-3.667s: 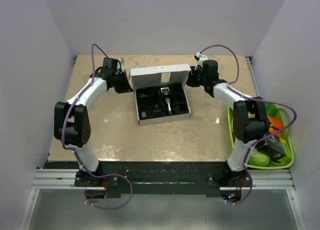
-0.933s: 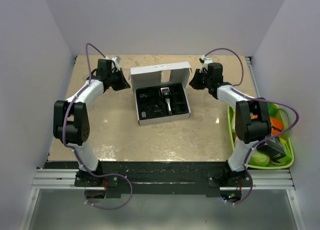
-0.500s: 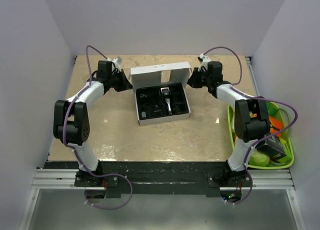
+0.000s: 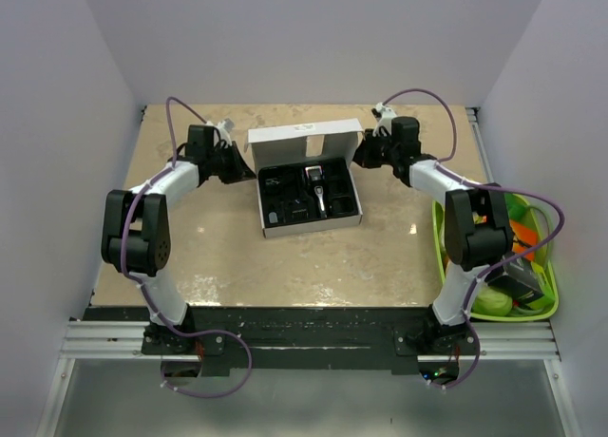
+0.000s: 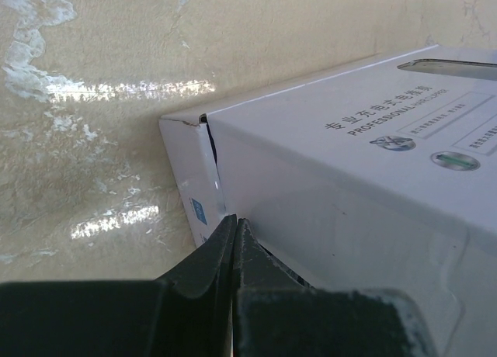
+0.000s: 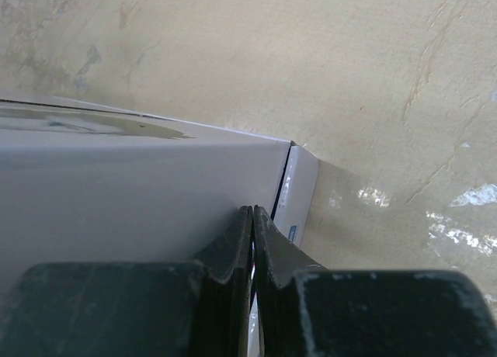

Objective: Sort the hair-cutting tools

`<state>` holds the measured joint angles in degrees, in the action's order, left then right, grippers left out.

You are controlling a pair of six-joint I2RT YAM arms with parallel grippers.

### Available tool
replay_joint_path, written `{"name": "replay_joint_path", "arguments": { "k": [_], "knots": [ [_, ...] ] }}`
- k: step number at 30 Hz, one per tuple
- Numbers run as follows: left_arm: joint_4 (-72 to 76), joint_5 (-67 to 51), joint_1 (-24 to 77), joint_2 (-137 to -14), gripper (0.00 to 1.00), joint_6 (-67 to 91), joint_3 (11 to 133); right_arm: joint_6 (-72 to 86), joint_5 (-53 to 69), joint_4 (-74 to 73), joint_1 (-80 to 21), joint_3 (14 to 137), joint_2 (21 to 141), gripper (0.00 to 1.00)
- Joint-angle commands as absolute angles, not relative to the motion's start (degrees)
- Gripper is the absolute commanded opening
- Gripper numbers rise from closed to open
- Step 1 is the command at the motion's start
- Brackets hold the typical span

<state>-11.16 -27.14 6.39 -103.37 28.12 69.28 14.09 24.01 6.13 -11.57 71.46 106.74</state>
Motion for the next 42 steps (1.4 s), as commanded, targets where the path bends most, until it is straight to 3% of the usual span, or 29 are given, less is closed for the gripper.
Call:
{"name": "replay_joint_path", "arguments": {
  "k": [1, 42],
  "knots": [
    [-8.35, -28.92, 6.50, -100.64, 0.00, 29.00, 68.73, 14.06, 25.58, 8.00, -12.65, 73.39, 106.17, 0.07],
    [-6.94, -26.02, 8.70, -101.69, 0.00, 28.92, 67.51, 11.95, 22.85, 7.82, -12.92, 68.65, 103.54, 0.05]
  ]
}}
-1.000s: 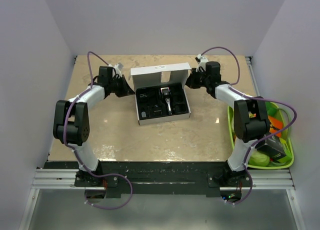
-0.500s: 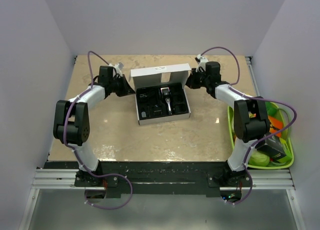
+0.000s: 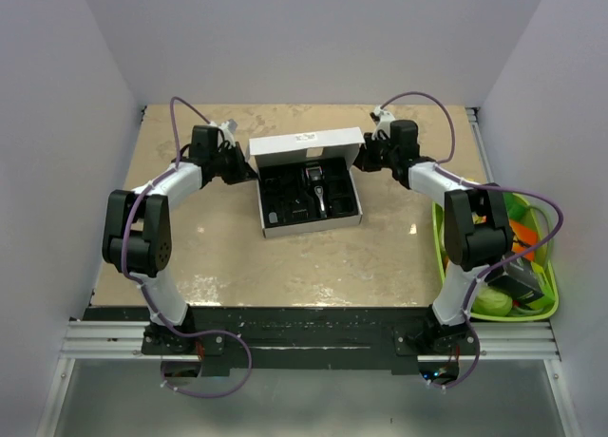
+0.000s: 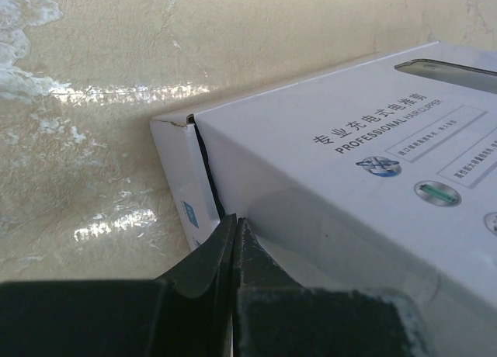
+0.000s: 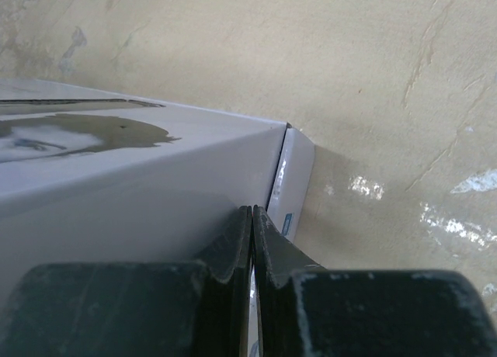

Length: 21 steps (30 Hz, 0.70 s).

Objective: Sort the hair-cutting tools

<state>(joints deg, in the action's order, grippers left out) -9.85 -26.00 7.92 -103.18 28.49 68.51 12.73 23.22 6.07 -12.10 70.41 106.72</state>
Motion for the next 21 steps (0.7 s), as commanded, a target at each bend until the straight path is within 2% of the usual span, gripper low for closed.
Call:
{"name": "replay_joint_path", "arguments": {
  "k": [1, 12, 16, 21],
  "knots": [
    [-7.03, -25.58, 8.70, -101.52, 0.00, 28.92, 67.24, 11.95, 22.85, 8.00, -12.83, 68.29, 103.45, 0.05],
    [-9.31, -24.08, 8.70, -98.79, 0.00, 27.51, 65.57, 12.22, 21.89, 8.62, -12.83, 65.22, 101.95, 0.05],
    [-11.77, -21.55, 8.70, -97.21, 0.00, 27.16, 64.69, 11.69, 16.80, 5.98, -12.92, 63.99, 99.67, 0.04],
    [-21.33, -12.23, 8.61, -93.79, 0.00, 25.67, 67.32, 11.08, 2.30, 0.19, -12.92, 64.16, 94.50, 0.04]
  ]
}}
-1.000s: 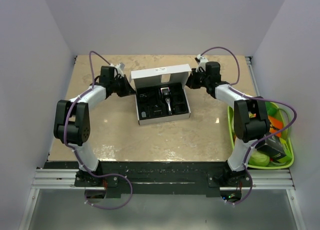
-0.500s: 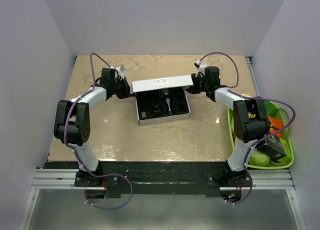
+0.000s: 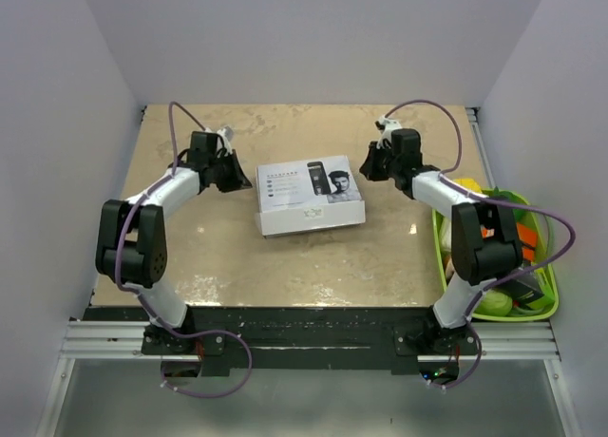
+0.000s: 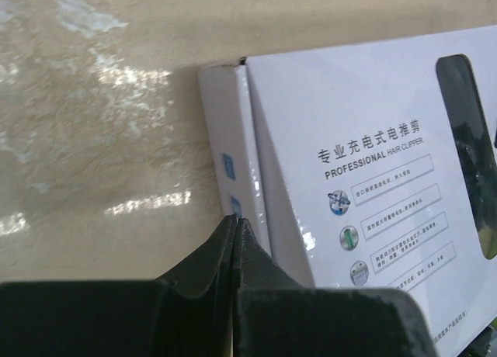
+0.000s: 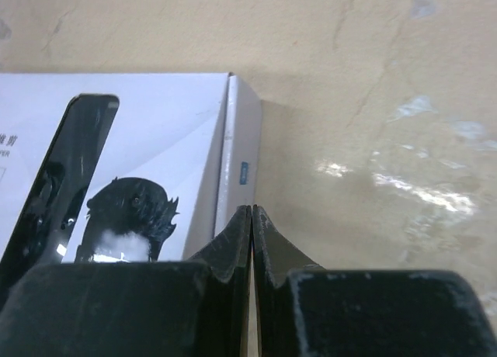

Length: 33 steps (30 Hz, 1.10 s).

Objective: Sort the hair-cutting tools

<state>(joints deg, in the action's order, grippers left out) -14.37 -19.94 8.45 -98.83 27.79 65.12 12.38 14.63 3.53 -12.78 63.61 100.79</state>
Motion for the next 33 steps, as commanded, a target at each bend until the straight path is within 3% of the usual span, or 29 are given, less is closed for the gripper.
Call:
{"name": "replay_joint_path", "arguments": {
  "k": [1, 12, 22, 33],
  "knots": [
    [-22.40, -10.39, 8.61, -92.21, 0.00, 25.58, 67.93, 10.90, 0.81, -1.22, -12.83, 64.33, 93.18, 0.03],
    [-25.23, -15.03, 14.75, -86.22, 0.00, 27.24, 71.20, 9.32, 6.85, -10.19, -16.96, 66.27, 83.50, 0.05],
    [-16.70, -18.28, 18.37, -85.61, 0.00, 30.94, 59.95, 11.51, 7.38, -9.14, -21.79, 60.31, 83.06, 0.04],
    [-13.10, -11.52, 27.50, -89.90, 0.00, 34.36, 50.98, 15.38, 4.40, -4.40, -24.69, 47.20, 83.58, 0.04]
  ]
}}
